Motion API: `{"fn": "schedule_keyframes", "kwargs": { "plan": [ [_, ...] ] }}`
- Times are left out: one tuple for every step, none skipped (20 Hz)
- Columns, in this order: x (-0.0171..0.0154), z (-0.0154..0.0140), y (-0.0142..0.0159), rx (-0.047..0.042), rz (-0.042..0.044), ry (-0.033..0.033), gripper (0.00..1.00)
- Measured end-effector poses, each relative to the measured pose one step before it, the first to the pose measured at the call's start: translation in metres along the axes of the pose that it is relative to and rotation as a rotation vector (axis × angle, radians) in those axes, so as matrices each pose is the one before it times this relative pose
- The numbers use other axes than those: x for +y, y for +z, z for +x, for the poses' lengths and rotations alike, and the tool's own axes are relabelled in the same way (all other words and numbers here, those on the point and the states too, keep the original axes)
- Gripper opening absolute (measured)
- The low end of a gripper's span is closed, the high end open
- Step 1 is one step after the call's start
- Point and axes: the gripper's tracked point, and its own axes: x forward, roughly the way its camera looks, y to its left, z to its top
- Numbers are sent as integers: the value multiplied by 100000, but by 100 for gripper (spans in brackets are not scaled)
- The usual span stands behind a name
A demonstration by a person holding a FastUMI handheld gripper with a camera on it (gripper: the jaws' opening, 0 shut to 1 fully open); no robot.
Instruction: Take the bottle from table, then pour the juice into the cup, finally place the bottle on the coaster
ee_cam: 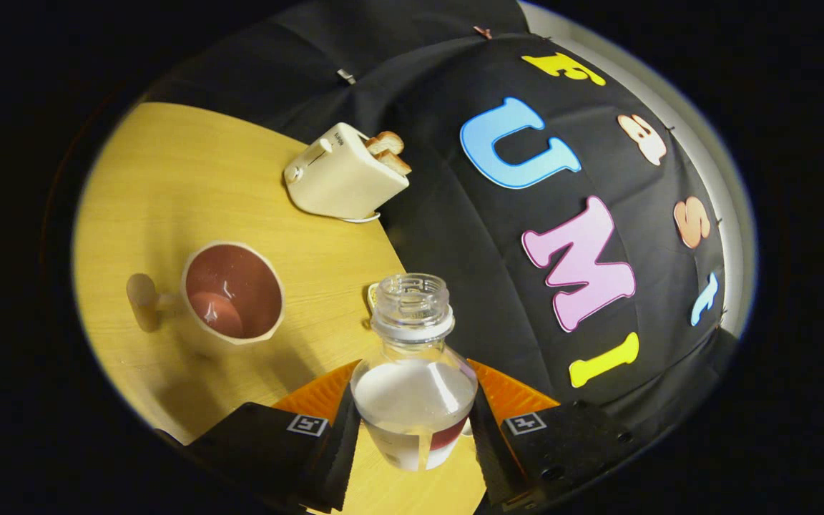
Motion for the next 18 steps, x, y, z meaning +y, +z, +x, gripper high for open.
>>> {"fn": "schedule_keyframes", "kwargs": {
  "plan": [
    [408,350,-83,-72,-2737,486,74],
    [378,207,42,-186,-2506,914,74],
    [553,314,-168,190,-2612,1233,74],
    [522,206,-202,192,-3127,1183,74],
    [356,110,-157,488,-3381,574,74],
    [140,166,-86,219,-3032,196,73],
    [218,390,-183,-175,-2052,332,73],
    [110,209,-50,-410,-1661,344,73],
    [88,291,-63,-374,-2371,-72,73],
    [27,63,76,-118,-2537,-163,73],
    [17,27,142,-665,-2851,-180,73],
    [-34,43,52,-351,-2891,-100,73],
    [145,204,0,-455,-2769,106,73],
    [51,127,42,-459,-2488,91,73],
    [111,90,60,-497,-2314,101,73],
    [30,-7,57,-524,-2104,-102,73],
    [130,43,61,-560,-1813,148,73],
    [92,98,135,-598,-1541,241,73]
  ]
}}
